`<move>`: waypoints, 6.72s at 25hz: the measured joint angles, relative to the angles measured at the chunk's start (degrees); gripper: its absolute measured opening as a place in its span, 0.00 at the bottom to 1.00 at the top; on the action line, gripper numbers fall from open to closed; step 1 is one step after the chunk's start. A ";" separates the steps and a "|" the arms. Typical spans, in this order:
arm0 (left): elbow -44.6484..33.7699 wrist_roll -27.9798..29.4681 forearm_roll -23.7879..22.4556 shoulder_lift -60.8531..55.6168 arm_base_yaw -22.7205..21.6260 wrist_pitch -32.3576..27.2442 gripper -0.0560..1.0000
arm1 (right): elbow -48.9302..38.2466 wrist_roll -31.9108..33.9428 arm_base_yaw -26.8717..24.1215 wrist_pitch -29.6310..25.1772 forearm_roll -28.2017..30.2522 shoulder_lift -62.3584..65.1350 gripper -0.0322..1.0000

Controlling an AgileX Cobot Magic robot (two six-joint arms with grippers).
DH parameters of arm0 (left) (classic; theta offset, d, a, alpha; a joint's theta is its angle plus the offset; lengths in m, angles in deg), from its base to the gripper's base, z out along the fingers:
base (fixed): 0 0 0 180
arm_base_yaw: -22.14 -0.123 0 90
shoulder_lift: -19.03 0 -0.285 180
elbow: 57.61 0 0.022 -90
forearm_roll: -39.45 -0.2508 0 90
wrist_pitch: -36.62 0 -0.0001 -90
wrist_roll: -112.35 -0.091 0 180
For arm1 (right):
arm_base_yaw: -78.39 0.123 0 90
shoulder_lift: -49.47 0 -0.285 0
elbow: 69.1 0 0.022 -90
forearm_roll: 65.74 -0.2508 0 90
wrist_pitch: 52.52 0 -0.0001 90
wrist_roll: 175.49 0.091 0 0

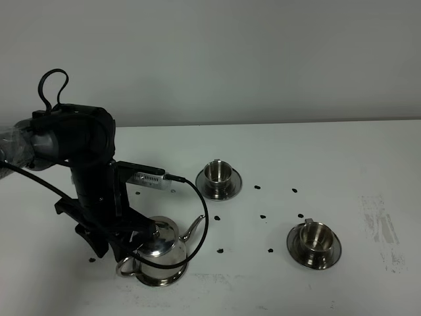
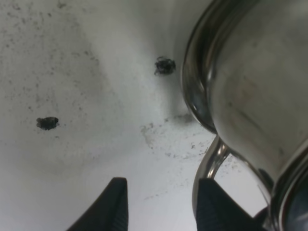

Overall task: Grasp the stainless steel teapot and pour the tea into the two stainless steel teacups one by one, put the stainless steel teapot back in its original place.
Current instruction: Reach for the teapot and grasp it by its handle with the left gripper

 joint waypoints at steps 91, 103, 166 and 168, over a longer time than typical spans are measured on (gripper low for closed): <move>-9.50 4.27 -0.22 -18.13 5.00 4.55 0.51 | 0.00 0.00 0.00 0.00 -0.05 0.00 0.57; -10.47 -4.15 -4.40 -14.60 6.74 11.79 0.51 | 0.00 0.00 0.00 0.00 -0.05 0.00 0.57; -14.67 -16.52 -5.95 -14.55 8.34 12.18 0.51 | 0.00 0.00 0.00 0.00 -0.05 0.00 0.57; -14.67 -16.52 -5.95 -14.55 8.34 12.29 0.51 | 0.00 0.00 0.00 0.00 -0.05 0.00 0.57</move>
